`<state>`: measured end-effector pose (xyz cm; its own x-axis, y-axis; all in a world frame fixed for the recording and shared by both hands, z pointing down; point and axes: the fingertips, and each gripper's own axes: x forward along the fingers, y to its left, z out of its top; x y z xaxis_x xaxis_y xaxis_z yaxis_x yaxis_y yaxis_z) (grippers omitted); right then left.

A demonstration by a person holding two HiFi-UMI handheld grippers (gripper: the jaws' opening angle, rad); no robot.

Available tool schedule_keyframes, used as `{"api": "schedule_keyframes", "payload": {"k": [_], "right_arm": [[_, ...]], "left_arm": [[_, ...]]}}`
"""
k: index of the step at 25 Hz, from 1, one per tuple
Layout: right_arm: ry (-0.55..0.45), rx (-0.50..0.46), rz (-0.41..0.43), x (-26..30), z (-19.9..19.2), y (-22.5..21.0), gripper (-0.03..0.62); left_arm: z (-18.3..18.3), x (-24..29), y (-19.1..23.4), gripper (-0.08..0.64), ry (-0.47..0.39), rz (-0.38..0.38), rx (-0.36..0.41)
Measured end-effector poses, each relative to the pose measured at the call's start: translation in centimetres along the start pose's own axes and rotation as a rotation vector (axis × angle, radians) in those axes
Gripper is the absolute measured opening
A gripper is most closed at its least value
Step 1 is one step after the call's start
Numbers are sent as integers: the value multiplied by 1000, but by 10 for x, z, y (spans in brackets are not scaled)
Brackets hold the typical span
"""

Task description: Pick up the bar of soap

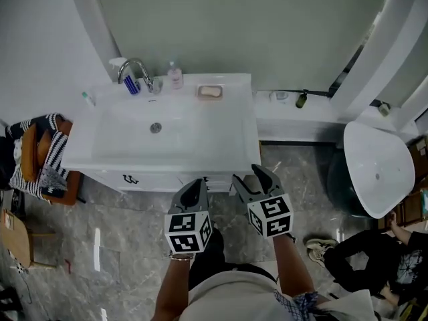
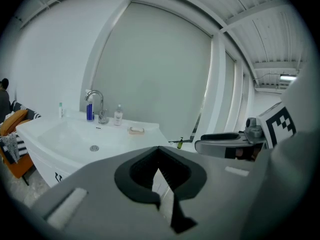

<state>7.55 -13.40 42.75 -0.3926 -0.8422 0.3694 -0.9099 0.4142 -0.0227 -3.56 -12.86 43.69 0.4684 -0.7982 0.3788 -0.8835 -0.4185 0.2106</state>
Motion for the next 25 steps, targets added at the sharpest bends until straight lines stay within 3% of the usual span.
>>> {"api": "schedule_keyframes", "payload": {"k": [2, 7, 16, 25], "right_arm": [[14, -3, 2, 19, 7, -7, 235], [115, -111, -11, 61, 8, -17, 235], [105, -80, -43, 107, 32, -38, 235], [118, -122, -15, 134, 46, -42, 235]], "left_arm": [[11, 15, 11, 9, 0, -4, 14], [24, 51, 33, 9, 21, -22, 13], [46, 97, 56, 9, 59, -75, 12], [60, 112, 86, 9, 46, -50, -19]]}}
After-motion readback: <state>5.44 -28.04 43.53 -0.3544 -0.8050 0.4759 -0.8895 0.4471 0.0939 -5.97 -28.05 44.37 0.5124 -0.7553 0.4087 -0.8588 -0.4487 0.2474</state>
